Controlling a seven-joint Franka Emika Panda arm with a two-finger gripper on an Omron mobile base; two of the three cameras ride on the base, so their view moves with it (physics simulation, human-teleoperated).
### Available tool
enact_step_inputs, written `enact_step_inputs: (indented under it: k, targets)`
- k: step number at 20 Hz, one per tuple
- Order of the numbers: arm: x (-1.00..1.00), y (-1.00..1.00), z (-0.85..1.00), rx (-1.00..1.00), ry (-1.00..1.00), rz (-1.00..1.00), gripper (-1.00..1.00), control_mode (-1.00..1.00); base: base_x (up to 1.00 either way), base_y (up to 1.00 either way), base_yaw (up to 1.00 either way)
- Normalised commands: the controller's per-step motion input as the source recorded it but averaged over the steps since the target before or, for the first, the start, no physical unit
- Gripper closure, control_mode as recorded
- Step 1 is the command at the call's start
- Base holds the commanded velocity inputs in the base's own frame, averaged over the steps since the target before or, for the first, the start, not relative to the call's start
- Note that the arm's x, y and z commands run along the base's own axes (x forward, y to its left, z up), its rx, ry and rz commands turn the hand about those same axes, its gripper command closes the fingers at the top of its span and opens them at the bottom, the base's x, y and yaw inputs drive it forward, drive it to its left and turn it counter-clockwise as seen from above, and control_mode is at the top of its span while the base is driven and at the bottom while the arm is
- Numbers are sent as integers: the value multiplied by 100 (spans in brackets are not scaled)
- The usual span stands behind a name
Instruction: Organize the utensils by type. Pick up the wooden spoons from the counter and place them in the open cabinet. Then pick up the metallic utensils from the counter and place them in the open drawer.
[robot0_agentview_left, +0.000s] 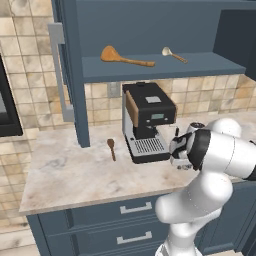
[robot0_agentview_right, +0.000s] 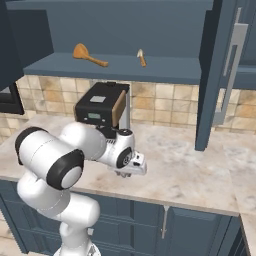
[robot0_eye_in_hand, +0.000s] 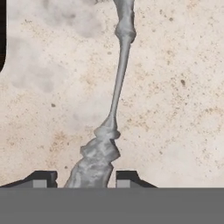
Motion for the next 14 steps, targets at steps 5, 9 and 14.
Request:
enact_step_inputs:
  k: [5,9,14]
  targets:
    - [43,-14,-27,0,0,-8,100,-100,0,0,0]
    - [42,-31,-27,0,0,-11,100,-100,0,0,0]
    - [12,-35,-43,0,-9,-11,100,-100,0,0,0]
